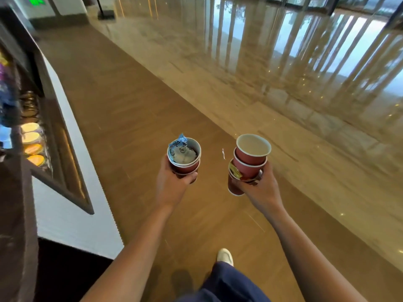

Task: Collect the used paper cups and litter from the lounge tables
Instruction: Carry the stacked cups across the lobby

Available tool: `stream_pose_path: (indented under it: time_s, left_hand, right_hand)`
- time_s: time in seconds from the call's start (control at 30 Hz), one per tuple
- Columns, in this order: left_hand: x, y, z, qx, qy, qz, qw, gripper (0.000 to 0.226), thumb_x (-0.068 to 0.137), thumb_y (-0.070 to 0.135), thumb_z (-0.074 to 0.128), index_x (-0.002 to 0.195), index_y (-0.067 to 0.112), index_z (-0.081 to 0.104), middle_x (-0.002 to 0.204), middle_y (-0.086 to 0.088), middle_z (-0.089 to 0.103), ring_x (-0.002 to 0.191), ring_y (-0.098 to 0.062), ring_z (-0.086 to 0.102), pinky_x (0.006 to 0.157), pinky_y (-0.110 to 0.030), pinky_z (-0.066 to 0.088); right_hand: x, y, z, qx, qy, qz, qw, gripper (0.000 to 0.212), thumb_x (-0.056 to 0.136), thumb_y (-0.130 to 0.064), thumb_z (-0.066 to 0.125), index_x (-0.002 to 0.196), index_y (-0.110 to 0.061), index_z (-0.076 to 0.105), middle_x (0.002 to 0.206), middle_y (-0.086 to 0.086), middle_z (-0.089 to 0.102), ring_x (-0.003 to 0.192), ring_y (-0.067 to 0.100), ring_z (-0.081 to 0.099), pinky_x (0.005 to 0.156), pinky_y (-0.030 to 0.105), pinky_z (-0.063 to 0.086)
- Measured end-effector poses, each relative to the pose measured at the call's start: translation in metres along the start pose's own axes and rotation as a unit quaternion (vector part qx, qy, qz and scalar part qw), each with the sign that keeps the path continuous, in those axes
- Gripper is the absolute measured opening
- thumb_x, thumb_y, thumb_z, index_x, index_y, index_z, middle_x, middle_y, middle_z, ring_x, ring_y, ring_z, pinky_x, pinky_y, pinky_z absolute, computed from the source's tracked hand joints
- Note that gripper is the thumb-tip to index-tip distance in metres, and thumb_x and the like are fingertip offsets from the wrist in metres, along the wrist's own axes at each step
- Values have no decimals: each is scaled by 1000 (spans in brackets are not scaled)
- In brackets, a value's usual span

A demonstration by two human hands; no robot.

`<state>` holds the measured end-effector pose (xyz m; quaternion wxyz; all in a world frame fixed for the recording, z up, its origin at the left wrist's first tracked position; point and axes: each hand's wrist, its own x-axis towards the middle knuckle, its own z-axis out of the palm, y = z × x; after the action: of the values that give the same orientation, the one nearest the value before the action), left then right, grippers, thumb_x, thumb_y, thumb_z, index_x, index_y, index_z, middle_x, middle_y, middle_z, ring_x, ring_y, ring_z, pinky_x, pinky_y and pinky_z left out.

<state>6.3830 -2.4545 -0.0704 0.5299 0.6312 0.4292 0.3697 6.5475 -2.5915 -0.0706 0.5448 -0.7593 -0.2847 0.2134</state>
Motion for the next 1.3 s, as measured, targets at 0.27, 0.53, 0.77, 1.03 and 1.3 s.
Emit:
stream_pose_path:
  time_s: [0.27, 0.53, 0.77, 1.03, 1.3]
  left_hand:
    - [132, -6, 48, 6, 44, 2, 999, 70, 65, -3, 83, 116, 29, 47, 107, 14, 61, 101, -10, 61, 83, -14, 47]
    - [264, -3, 84, 8, 103, -10, 995, 74, 64, 1, 84, 123, 27, 48, 117, 5, 63, 108, -14, 61, 94, -30, 49]
    - [366, -10, 100, 6, 115, -31, 993, 72, 64, -1, 84, 120, 25, 49, 106, 14, 61, 100, -8, 60, 73, -3, 44]
    - [519, -18, 101, 16, 99, -26, 995, 72, 64, 3, 84, 120, 30, 48, 107, 21, 59, 101, -3, 59, 86, -19, 46]
    - [679, -3, 97, 16, 65, -4, 998, 72, 65, 0, 84, 119, 31, 46, 105, 21, 58, 98, 2, 58, 71, -2, 44]
  right_hand:
    - [153, 3, 23, -2, -38, -23, 999, 76, 64, -16, 85, 124, -26, 41, 107, -17, 59, 100, 2, 59, 89, 32, 50]
    - [307, -11, 41, -12, -86, -31, 996, 76, 64, -17, 84, 127, -28, 41, 109, -20, 61, 100, -3, 59, 87, 29, 50]
    - [413, -22, 80, -40, -101, -32, 994, 75, 66, -22, 84, 126, -25, 39, 111, -13, 59, 98, 6, 58, 70, 12, 40]
    - [545, -37, 153, -9, -92, -34, 995, 74, 64, -18, 85, 124, -26, 43, 109, -17, 59, 99, -1, 59, 76, 17, 45]
    - [677, -72, 225, -3, -70, -28, 997, 77, 64, -23, 85, 126, -26, 40, 113, -12, 58, 102, 6, 58, 78, 22, 45]
